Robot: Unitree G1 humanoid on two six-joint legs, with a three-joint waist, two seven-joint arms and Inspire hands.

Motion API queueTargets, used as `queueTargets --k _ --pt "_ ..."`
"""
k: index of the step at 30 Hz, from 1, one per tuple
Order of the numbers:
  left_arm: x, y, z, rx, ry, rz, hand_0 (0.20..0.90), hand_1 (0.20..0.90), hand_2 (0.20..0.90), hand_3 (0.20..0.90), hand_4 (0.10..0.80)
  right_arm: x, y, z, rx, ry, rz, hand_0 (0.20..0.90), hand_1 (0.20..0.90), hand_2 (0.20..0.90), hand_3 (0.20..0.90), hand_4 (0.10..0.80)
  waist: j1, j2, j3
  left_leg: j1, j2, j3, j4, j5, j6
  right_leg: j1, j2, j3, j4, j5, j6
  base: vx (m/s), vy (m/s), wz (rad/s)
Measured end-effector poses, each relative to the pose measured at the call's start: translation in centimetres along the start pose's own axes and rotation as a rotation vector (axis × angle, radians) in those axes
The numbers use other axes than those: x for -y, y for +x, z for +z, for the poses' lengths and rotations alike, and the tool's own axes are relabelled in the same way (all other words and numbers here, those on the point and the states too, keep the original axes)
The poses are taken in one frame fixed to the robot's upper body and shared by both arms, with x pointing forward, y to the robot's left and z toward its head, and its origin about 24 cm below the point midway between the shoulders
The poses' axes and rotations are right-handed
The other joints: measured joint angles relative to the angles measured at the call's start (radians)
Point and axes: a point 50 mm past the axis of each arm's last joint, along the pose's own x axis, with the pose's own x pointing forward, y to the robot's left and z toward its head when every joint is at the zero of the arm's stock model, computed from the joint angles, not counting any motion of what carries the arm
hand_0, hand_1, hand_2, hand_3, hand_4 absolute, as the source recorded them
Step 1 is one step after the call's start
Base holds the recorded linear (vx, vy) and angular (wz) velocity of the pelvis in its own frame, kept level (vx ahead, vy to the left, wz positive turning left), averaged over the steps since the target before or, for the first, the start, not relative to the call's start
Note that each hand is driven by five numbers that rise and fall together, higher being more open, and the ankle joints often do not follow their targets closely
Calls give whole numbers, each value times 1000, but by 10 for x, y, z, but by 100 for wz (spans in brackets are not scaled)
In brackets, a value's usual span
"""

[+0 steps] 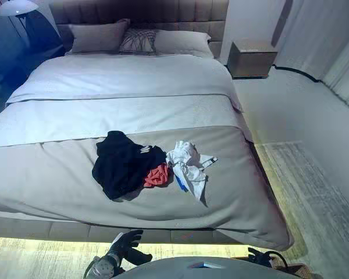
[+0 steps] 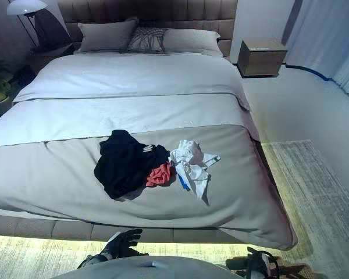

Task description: Pick up the clothes from the bed and place them into the basket

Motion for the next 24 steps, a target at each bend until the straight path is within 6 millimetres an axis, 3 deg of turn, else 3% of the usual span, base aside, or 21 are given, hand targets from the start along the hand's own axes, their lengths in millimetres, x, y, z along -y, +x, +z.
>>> queueTargets --k 13,24 --pt "-3 0 -3 -24 3 49 900 900 900 900 800 0 0 0 0 -3 1 900 900 900 900 800 6 -7 -1 1 0 -2 0 0 0 3 0 -2 0 0 0 27 -9 0" --pt "-11 -1 -4 -31 3 98 900 900 900 900 800 1 1 8 41 -56 -1 900 900 900 900 800 24 -35 11 -6 0 -13 -1 0 0 7 1 -13 0 0 0 52 -44 3"
